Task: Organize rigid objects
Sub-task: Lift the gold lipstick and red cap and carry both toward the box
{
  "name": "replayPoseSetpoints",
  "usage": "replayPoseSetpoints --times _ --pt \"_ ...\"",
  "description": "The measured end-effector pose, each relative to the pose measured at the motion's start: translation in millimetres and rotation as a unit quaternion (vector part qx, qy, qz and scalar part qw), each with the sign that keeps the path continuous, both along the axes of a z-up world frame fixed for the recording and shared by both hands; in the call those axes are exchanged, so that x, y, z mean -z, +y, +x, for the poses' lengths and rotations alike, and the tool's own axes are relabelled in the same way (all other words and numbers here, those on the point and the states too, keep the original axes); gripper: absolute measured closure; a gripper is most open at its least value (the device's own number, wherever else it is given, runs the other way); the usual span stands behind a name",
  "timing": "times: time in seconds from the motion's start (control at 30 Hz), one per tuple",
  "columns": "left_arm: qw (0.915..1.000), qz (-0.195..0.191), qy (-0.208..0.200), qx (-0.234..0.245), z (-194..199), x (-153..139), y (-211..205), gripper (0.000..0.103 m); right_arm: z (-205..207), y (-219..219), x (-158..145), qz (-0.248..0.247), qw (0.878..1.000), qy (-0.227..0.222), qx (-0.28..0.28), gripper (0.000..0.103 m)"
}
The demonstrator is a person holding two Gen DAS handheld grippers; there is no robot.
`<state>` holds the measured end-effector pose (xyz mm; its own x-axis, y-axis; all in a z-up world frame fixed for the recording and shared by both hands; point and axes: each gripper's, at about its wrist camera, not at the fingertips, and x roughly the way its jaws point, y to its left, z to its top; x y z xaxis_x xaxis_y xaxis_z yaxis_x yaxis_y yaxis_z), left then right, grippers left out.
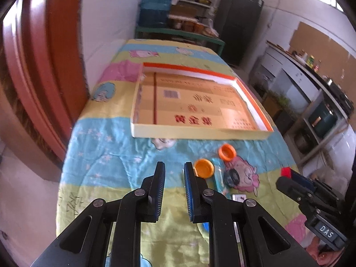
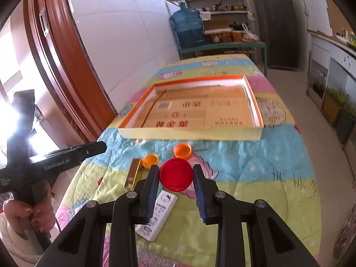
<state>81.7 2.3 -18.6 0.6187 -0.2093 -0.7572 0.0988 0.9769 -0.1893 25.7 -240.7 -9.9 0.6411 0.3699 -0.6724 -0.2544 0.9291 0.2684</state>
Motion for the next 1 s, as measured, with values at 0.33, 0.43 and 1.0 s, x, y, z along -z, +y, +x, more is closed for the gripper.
replayPoseSetpoints --times 0.33,0.43,1.0 --pt "0.9986 0.038 0.036 0.003 4 38 -46 0.085 -7 -8 9 0.018 1.000 0.009 0.003 0.072" --pt "0.9978 0.062 0.023 -0.005 4 41 -52 0.084 -9 -13 12 0.021 1.000 0.010 0.008 0.072" --pt "0.9955 0.082 0.044 -0.017 11 60 -65 0.063 -13 -29 25 0.056 0.998 0.017 0.016 0.072"
